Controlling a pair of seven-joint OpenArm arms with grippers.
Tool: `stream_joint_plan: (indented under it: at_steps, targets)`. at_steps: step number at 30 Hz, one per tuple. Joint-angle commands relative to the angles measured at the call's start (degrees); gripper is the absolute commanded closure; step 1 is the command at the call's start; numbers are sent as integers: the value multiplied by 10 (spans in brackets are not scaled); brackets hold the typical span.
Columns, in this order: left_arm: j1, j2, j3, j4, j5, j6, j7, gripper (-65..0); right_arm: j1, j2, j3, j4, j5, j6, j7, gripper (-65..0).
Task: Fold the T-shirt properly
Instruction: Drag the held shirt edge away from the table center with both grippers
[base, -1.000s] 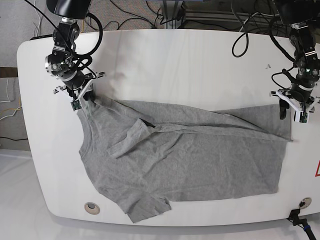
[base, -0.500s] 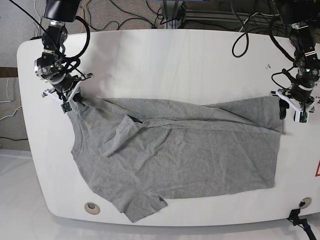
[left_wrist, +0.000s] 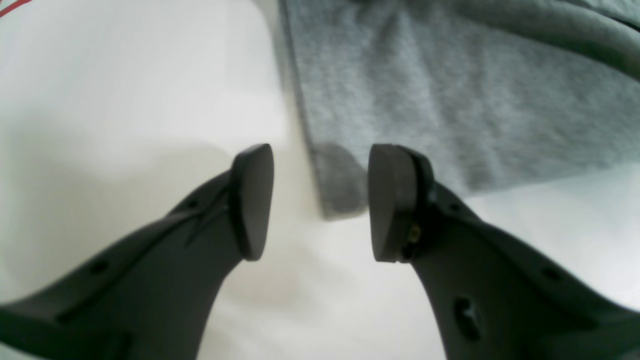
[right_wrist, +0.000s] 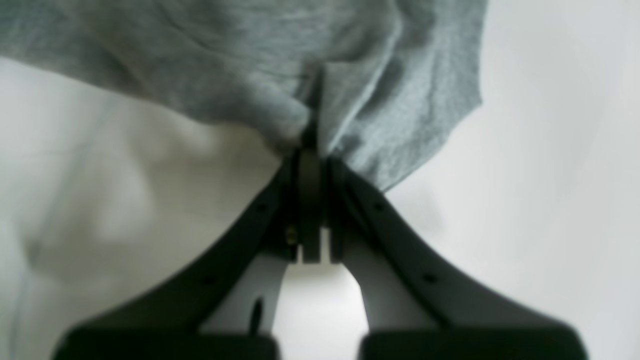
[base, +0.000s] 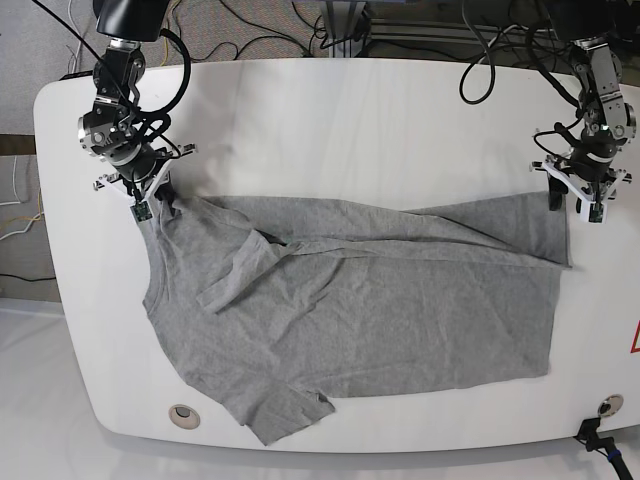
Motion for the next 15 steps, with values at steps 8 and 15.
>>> stream_joint_plan:
  at_steps: [8,15]
  targets:
    - [-19,-8,0,-50,-5,0,-14,-291,7,8,3,9,4,-2,12,0]
    - [-20,7,1,-65,-5,-10,-14,-290,7,8,4,9,4,22,11,0]
